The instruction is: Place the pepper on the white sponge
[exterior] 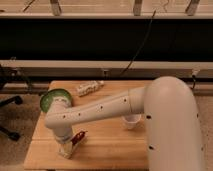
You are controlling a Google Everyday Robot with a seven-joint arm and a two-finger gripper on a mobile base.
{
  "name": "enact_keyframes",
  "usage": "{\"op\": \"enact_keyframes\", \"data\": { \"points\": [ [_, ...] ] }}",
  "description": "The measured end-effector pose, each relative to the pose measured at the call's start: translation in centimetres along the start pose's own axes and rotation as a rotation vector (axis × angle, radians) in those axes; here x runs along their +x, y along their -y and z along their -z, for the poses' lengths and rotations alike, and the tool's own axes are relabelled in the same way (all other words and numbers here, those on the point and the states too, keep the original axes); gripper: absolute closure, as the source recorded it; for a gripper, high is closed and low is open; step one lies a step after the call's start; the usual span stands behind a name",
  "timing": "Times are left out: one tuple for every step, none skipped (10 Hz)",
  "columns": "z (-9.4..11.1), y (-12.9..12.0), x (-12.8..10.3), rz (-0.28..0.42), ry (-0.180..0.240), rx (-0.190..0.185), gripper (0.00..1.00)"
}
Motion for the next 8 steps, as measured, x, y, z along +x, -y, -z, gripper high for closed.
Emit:
{"op": "enact_keyframes", "data": {
  "points": [
    [0.3,0.0,-0.1,0.002,0.002,0.007,0.2],
    [0.8,0.1,0.0,0.002,0.001,0.022,0.2],
    [1.9,0.1,0.1,-0.003,0.0,0.045,0.2],
    [3.0,0.0,0.3,-0.008,-0.002,0.066,0.2],
    [3.9,0.0,0.7,-0.014,-0.005,0.089,0.2],
    [4.5,-0.1,0.9,-0.017,-0.009,0.106,0.2],
    [5.3,-0.2,1.3,-0.028,-0.003,0.112,0.2],
    [5.4,-0.1,1.3,-0.024,0.003,0.108,0.2]
  ]
}}
